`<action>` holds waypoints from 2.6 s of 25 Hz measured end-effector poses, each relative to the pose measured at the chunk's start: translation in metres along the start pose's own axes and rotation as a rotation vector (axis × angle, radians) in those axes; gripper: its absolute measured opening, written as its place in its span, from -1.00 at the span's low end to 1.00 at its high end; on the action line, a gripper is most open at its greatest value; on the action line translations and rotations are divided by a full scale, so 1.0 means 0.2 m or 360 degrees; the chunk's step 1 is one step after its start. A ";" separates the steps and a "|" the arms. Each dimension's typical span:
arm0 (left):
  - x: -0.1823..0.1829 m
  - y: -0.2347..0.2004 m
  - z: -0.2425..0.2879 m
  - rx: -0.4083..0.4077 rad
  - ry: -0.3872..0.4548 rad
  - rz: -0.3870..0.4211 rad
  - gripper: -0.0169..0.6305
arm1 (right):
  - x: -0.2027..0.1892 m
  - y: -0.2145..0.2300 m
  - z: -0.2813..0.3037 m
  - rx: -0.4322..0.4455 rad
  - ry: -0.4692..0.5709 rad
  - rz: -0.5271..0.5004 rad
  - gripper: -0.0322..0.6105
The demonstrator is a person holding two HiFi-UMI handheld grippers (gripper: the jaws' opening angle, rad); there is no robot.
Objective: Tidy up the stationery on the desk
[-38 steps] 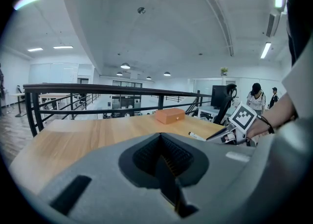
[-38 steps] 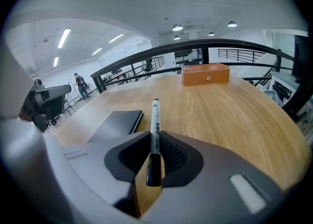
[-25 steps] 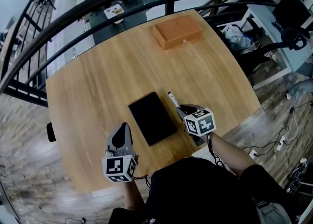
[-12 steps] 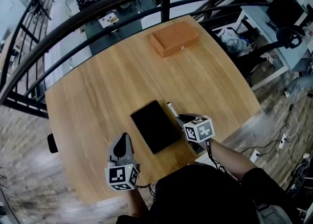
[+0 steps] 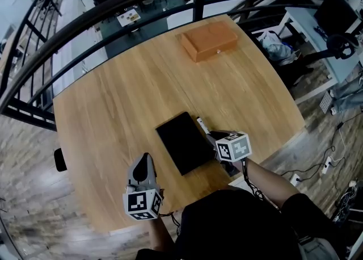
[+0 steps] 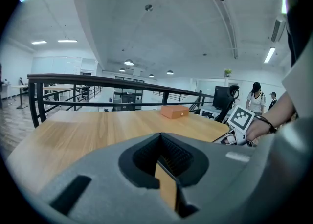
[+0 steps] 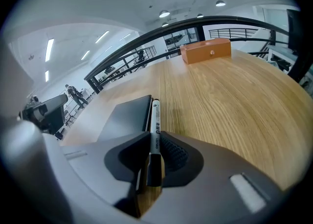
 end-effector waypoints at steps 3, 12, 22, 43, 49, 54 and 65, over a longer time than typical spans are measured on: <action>-0.02 -0.01 -0.01 0.0011 -0.0009 -0.0007 -0.96 | 0.00 0.01 0.01 0.0005 -0.0011 0.0016 -0.66; -0.02 -0.03 -0.01 0.0032 -0.0014 -0.0017 -0.96 | -0.02 0.00 0.05 0.0032 -0.0064 0.0038 -0.66; -0.02 -0.03 -0.02 0.0059 -0.0021 -0.0015 -0.96 | -0.01 0.01 0.08 0.0057 -0.0080 0.0069 -0.66; 0.00 0.02 -0.06 0.0135 -0.0029 0.0028 -0.96 | 0.03 0.04 0.04 0.0164 -0.0002 0.0106 -0.58; 0.04 0.04 -0.06 0.0150 -0.0003 0.0056 -0.96 | 0.13 0.02 -0.04 0.0196 0.0130 0.0074 -0.75; 0.10 0.09 -0.05 0.0143 0.0018 0.0077 -0.96 | 0.23 0.02 -0.14 0.0236 0.0285 0.0048 -0.86; 0.24 0.27 -0.01 0.0075 0.0072 0.0127 -0.96 | 0.40 0.00 -0.40 0.0379 0.0588 -0.0185 -0.87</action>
Point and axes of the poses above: the fingertips, and each gripper's own axes: z forward along the fingers, y to its right, x out of its top, the point moved 10 cm from there along -z, backward along the fingers
